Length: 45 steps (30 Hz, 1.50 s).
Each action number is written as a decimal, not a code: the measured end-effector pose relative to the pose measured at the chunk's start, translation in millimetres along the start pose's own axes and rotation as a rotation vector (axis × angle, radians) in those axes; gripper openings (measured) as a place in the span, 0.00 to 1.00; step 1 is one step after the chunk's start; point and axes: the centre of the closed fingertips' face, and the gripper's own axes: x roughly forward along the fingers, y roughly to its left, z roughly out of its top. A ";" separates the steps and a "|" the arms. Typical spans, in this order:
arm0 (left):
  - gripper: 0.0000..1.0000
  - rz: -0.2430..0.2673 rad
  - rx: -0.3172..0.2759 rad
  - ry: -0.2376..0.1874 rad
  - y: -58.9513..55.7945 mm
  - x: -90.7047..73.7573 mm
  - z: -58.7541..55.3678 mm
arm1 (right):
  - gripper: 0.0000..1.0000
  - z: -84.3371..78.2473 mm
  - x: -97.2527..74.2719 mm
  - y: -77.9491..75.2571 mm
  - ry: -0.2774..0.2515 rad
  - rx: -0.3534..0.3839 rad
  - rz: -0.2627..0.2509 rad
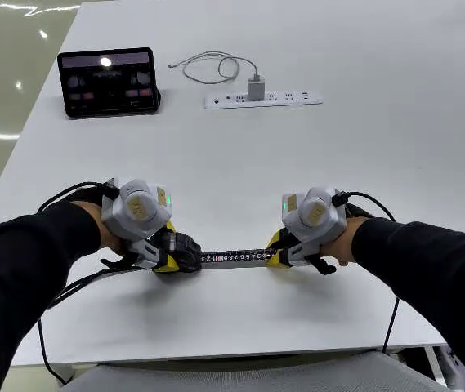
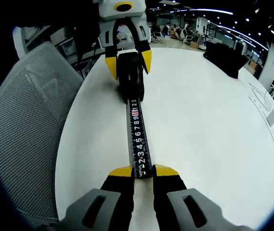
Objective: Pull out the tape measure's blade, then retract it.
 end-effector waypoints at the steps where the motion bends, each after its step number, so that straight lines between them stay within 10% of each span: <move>1: 0.31 0.000 0.000 0.001 0.0 0.0 -0.1 | 0.09 -0.2 -0.3 -0.1 0.001 0.000 0.000; 45: 0.31 0.010 -0.006 0.002 0.6 -0.1 1.1 | 0.09 -20.2 -18.0 -2.7 0.006 0.011 -0.009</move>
